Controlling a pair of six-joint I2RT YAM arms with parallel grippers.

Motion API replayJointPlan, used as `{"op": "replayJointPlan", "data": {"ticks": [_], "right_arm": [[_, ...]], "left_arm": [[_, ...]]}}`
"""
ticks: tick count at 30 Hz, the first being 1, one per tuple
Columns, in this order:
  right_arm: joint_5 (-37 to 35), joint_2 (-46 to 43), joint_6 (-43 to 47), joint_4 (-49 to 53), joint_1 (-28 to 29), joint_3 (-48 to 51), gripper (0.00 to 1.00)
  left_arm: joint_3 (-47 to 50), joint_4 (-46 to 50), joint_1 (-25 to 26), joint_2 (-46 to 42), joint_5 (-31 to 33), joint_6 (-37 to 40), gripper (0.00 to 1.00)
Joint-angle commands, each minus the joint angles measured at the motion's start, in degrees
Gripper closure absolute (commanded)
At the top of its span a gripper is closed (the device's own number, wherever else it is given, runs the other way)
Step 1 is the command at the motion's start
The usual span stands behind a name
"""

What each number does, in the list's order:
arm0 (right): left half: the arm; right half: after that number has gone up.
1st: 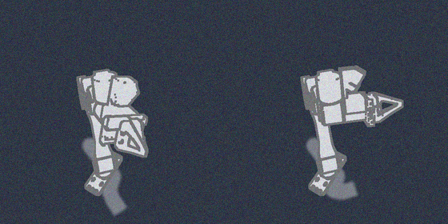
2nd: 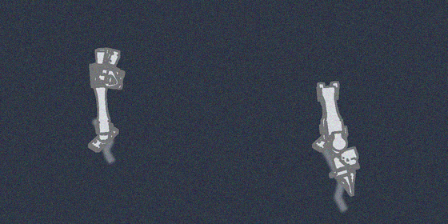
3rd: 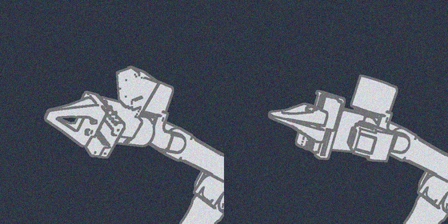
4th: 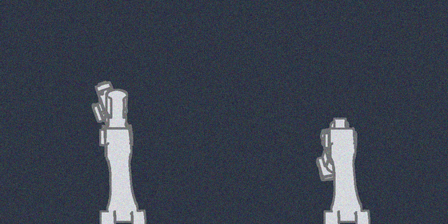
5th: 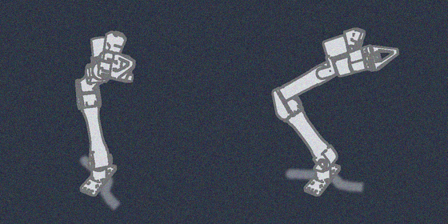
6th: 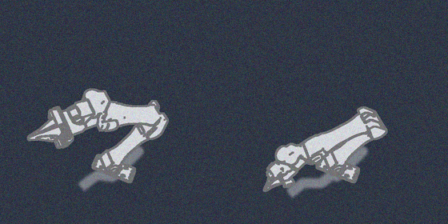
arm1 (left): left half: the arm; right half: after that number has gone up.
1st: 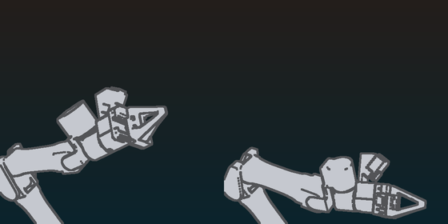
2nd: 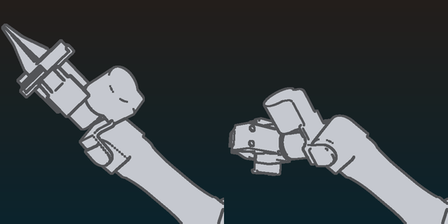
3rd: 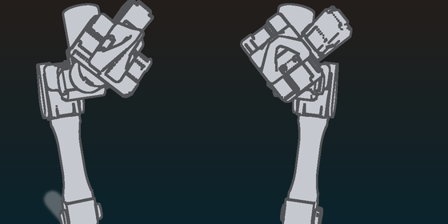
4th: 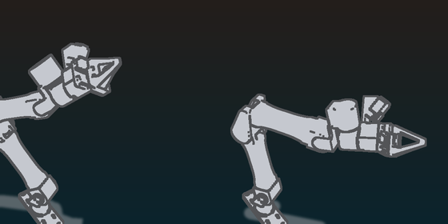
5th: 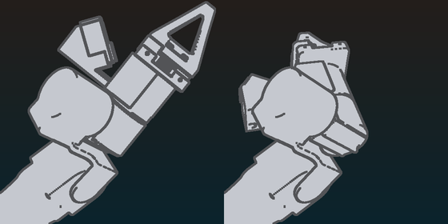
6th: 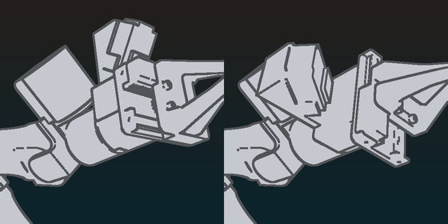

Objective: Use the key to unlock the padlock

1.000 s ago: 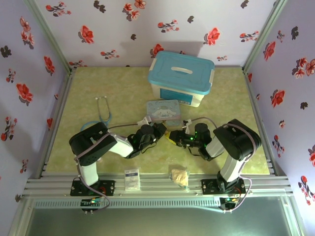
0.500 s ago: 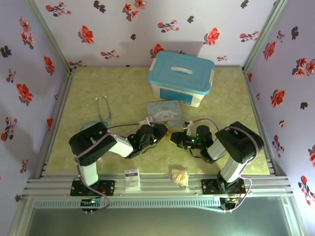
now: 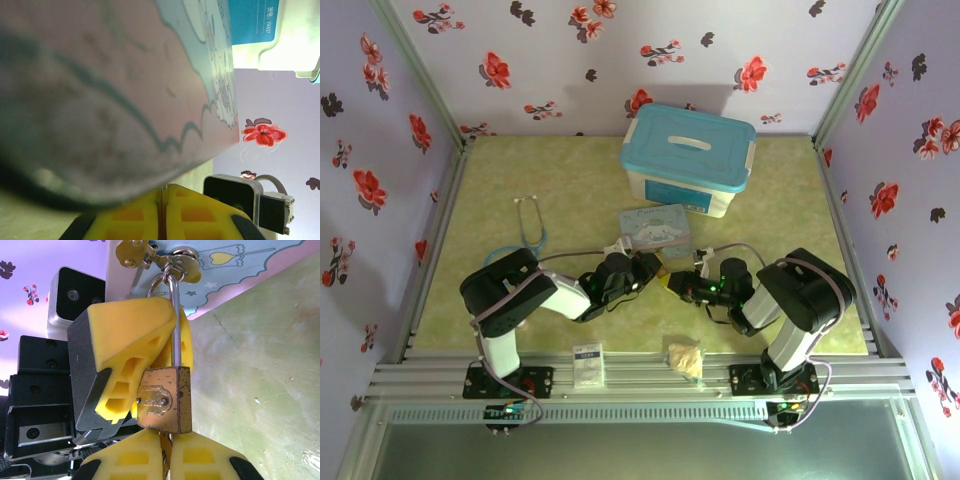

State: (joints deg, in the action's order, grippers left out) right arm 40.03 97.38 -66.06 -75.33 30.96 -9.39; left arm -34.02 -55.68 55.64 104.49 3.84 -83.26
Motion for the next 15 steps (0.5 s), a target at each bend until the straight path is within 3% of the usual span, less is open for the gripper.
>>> {"op": "replayJointPlan", "data": {"ticks": [1,2,4,5,8,15], "right_arm": [[-3.1,-0.5,0.0,-4.0,0.3,-3.3,1.00],[-3.2,-0.4,-0.5,-4.0,0.3,-3.9,0.94],[-3.2,-0.7,-0.6,-4.0,0.3,-4.4,0.67],[-3.2,-1.0,-0.5,-4.0,0.2,-4.1,0.62],[-4.0,-1.9,0.2,-4.0,-0.2,-1.7,0.54],[-4.8,-1.3,1.5,-3.7,-0.4,2.9,0.49]], "left_arm": [[-0.6,-1.2,1.1,-2.2,-2.2,0.2,1.00],[-0.4,-1.3,1.3,-2.3,-2.1,0.0,1.00],[-0.1,-1.1,1.3,-2.8,-1.8,0.3,1.00],[0.0,-0.5,1.3,-3.1,-1.3,0.7,1.00],[0.2,0.5,0.7,-3.3,-0.6,1.7,1.00],[-0.7,0.5,-0.4,-2.1,-0.4,2.2,1.00]]}}
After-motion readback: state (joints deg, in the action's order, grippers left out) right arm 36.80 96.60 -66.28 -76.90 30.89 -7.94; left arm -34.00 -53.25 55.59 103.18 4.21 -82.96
